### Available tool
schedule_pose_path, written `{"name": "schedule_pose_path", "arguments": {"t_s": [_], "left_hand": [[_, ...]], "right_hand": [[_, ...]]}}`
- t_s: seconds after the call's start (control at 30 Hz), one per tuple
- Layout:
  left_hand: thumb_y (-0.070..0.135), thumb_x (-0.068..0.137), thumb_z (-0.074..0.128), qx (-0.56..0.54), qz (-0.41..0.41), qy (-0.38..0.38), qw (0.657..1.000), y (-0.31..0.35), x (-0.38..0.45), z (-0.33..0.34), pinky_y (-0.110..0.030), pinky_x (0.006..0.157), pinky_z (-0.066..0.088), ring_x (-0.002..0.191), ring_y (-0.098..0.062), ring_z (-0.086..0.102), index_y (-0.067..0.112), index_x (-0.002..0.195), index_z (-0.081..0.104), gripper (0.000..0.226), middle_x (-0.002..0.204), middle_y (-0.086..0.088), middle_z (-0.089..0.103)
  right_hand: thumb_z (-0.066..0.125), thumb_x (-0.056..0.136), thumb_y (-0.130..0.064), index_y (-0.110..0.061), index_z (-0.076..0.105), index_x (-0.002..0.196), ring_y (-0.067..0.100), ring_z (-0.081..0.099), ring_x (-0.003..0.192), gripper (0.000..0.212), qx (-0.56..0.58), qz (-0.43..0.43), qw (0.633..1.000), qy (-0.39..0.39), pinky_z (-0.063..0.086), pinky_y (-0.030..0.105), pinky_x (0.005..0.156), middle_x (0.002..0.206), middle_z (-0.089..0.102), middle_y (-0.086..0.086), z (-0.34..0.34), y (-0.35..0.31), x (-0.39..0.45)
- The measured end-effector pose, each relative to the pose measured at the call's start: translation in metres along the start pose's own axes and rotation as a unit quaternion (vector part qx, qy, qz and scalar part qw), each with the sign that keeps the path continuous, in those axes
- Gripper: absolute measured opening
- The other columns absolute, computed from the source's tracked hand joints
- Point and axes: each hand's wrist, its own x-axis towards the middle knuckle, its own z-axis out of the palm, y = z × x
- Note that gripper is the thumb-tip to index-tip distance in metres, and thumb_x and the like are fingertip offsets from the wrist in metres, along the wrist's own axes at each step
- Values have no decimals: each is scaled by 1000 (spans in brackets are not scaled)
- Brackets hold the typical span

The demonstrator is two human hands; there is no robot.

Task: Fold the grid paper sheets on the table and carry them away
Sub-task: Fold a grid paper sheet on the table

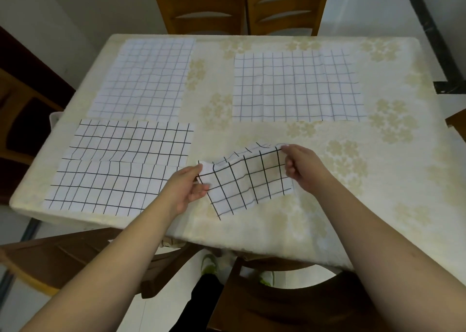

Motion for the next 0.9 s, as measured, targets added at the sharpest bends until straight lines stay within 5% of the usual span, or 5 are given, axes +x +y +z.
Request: {"name": "schedule_pose_path", "arguments": {"t_s": [0.1,0.23,0.47,0.77,0.9], "left_hand": [[29,97,59,-6,35,7,999,21,-4,9,-24,53,56,75,-18,72,14,107,56,19,99,-2,59],[28,98,58,16,108,-3,994,52,-8,22,-23,53,55,78,-18,71,13,92,54,16,89,-5,63],[15,95,61,-27,200,-22,979,62,-3,35,-23,85,56,79,-16,64,13,68,48,31,80,-8,59],[0,93,59,-49,18,-51,997,-45,32,-2,-27,78,56,78,-17,61,5,92,55,6,93,-15,59],[-1,92,61,-27,-59,-46,997,-80,49,-18,-39,96,52,95,-24,62,8,131,43,44,113,-19,57]], "right_hand": [[60,95,-22,-7,62,110,12,43,47,21,14,-21,1000,-3,38,20,43,58,54,2,2,-21,-14],[61,94,-38,-11,62,104,10,61,57,28,22,-54,998,-3,52,22,55,79,72,6,3,-44,-32],[61,95,-28,-8,62,89,23,73,86,21,13,-100,991,86,58,31,67,91,71,9,2,-40,-68],[66,91,-10,-11,55,101,22,69,84,15,-29,66,980,188,60,30,71,102,65,14,-1,99,-90],[61,90,-3,-11,46,126,25,64,79,39,-24,128,963,235,58,38,80,97,64,14,7,142,-99]]}}
